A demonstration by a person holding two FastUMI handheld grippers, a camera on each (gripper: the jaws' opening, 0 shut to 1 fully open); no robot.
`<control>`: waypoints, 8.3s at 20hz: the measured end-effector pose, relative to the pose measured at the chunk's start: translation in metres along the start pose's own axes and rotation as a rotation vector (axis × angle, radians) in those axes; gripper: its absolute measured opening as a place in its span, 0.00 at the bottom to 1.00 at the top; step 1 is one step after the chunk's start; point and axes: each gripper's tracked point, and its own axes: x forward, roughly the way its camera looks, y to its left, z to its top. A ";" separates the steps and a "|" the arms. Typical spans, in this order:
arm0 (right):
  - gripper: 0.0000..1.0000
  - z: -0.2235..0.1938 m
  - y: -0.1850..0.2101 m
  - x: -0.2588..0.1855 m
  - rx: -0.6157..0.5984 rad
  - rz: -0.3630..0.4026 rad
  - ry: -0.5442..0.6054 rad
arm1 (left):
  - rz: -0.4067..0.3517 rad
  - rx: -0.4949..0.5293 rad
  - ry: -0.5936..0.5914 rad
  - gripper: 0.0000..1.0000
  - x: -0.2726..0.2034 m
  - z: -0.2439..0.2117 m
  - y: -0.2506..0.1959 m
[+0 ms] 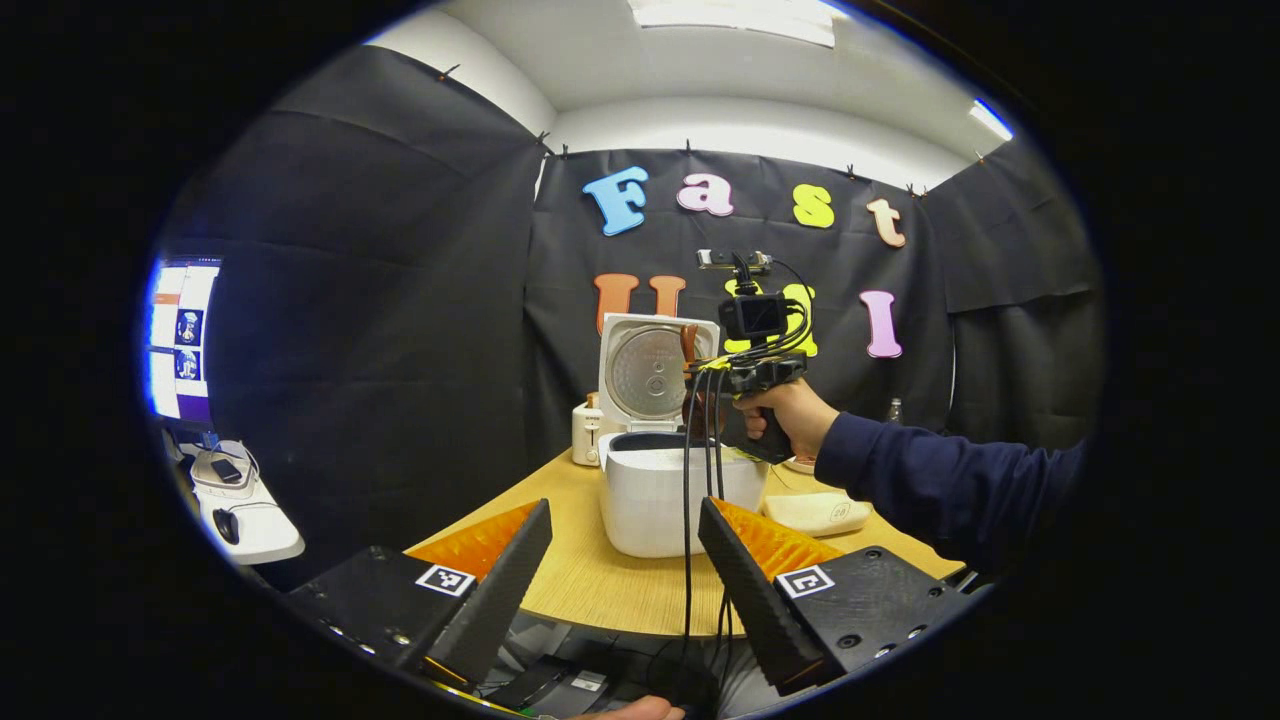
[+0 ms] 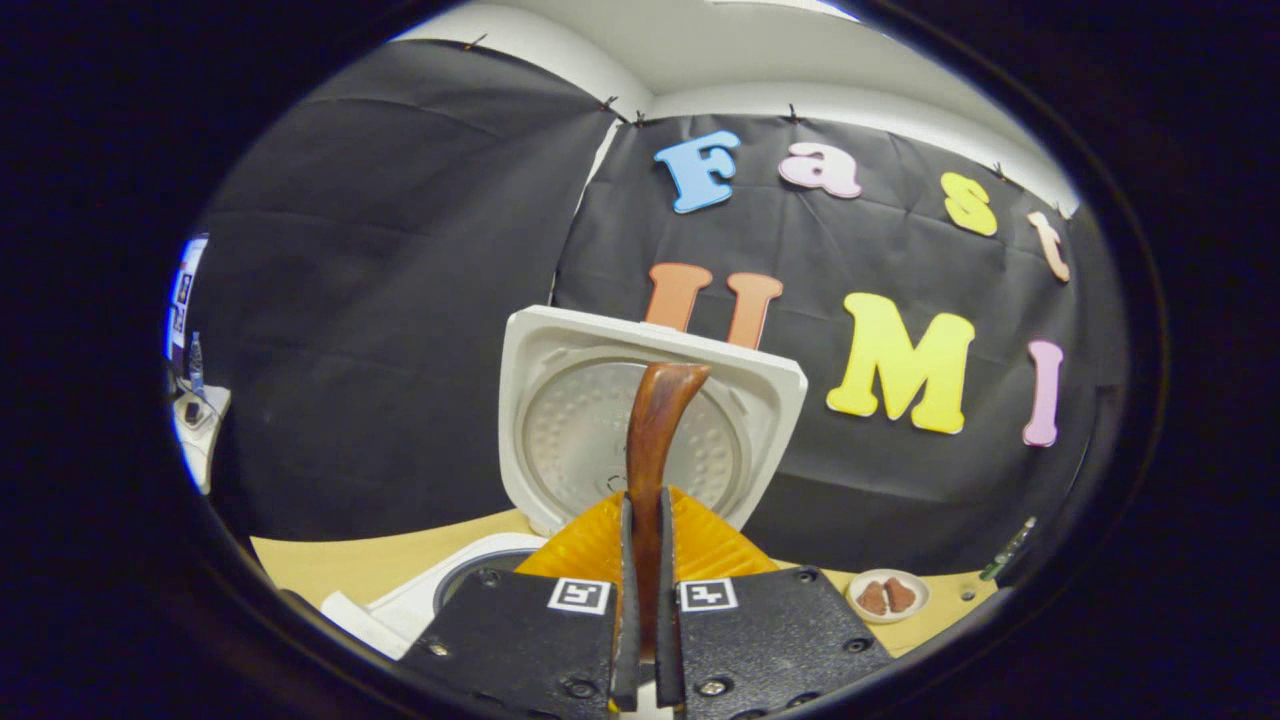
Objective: Close the left gripper, press the button to open the rice cooker; take a wooden spoon from the chopstick holder with the right hand, scoop a spoonful of rice and pour it into the rice cooker, then put the wooden spoon back into the chopstick holder.
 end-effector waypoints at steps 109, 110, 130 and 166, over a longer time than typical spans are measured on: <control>1.00 -0.128 -0.334 -0.407 0.315 -0.398 0.006 | 0.099 0.047 0.183 0.96 0.382 0.118 -0.040; 0.97 -0.128 -0.331 -0.412 0.314 -0.399 0.001 | 0.095 0.044 0.189 0.96 0.375 0.112 -0.042; 0.97 -0.106 -0.274 -0.465 0.257 -0.405 -0.013 | 0.051 0.057 0.386 0.96 0.289 -0.010 -0.073; 0.97 -0.090 -0.285 -0.460 0.238 -0.469 -0.009 | 0.078 0.029 0.133 0.94 0.200 0.075 -0.085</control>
